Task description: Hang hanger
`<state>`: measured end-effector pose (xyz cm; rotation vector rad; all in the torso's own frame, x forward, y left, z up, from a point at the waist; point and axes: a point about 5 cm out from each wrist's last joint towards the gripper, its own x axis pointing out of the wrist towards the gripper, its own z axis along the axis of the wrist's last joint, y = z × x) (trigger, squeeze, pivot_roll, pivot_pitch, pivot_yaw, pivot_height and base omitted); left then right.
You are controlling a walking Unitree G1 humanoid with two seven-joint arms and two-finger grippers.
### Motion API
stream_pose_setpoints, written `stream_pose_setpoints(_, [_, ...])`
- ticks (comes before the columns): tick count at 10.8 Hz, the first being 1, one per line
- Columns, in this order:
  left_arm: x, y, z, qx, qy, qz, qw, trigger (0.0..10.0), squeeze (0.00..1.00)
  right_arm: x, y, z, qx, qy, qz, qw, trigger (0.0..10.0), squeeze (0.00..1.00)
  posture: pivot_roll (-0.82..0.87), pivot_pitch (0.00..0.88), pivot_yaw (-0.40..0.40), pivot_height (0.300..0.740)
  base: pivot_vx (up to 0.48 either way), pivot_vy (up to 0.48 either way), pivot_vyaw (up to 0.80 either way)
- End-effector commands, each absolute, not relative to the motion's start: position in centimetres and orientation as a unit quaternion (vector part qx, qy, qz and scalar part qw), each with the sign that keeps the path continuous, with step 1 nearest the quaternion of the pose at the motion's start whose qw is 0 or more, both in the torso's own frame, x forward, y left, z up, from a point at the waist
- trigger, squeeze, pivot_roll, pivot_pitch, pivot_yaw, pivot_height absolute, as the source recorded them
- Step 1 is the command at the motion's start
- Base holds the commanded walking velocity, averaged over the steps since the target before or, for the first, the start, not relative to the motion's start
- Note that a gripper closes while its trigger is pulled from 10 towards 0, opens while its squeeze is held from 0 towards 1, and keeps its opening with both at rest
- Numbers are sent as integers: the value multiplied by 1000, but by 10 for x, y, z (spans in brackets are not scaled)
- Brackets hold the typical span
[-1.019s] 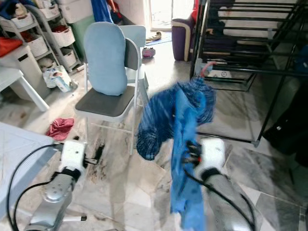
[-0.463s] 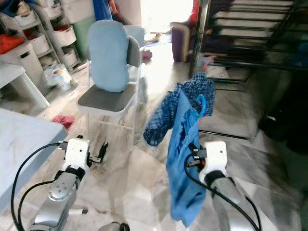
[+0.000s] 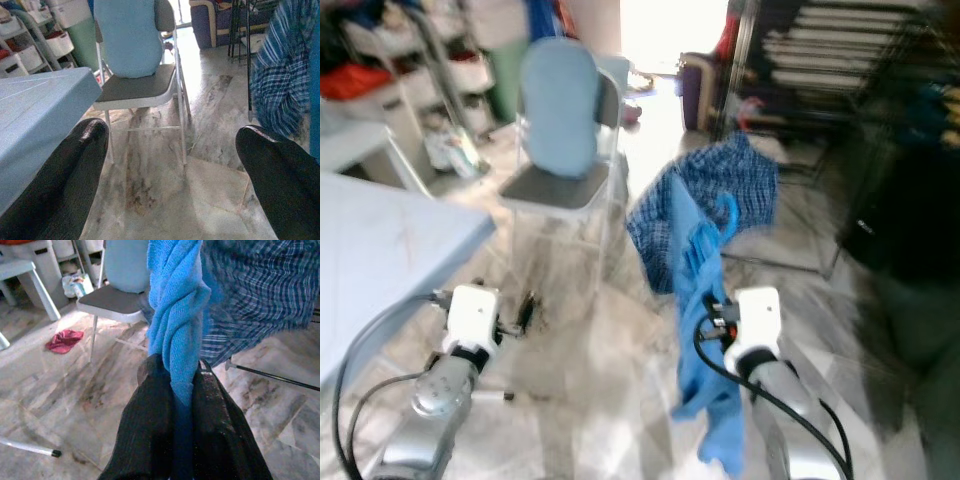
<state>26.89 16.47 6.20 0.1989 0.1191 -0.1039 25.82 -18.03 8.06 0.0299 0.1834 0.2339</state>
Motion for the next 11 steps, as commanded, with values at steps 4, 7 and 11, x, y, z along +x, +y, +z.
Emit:
stream_pose_setpoints(4, [269,162,63,101,57,-55,992,10000,0,262,-181,90,9,71,117,991,10000,0,-75,0,53,740,-379,0,0])
stream_pose_setpoints(7, [269,163,64,101,58,-53,992,10000,0,263,-181,89,9,70,119,990,10000,0,-75,0,53,740,-379,0,0])
stream_pose_setpoints(11, [282,158,72,76,32,-67,994,10000,0,284,-165,92,6,50,124,991,10000,0,-59,0,56,740,0,-70,0])
